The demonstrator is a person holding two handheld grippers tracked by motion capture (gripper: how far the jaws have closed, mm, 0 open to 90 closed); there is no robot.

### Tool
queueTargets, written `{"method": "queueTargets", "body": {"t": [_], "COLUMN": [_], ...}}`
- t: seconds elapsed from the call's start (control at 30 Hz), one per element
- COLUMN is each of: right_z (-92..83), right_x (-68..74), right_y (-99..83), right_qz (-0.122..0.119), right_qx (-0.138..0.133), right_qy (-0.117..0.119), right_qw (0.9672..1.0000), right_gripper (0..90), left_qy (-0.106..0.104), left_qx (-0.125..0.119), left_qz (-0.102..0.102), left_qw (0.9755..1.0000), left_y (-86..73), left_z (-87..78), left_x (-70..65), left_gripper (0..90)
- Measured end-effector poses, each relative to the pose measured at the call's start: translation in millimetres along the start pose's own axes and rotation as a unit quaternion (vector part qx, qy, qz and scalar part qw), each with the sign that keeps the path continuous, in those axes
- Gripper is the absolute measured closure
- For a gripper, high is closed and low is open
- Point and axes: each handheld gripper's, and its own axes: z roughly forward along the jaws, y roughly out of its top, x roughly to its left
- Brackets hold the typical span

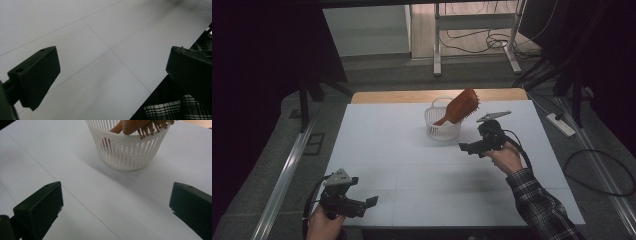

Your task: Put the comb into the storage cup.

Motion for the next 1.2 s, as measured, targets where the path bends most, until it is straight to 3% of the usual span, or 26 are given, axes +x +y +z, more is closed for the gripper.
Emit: {"method": "queueTargets", "body": {"t": [1.2], "right_z": [-32.4], "right_x": [-0.6], "right_y": [-37.4], "right_qz": [0.004], "right_qx": [-0.001], "right_qy": [-0.002], "right_qw": [1.0000], "right_gripper": [0.0], "left_qy": [-0.001], "left_qx": [0.002], "left_qz": [-0.003], "left_qw": [1.0000], "left_y": [0.0], "left_z": [0.6], "left_x": [0.8], "left_gripper": [0.3]}}
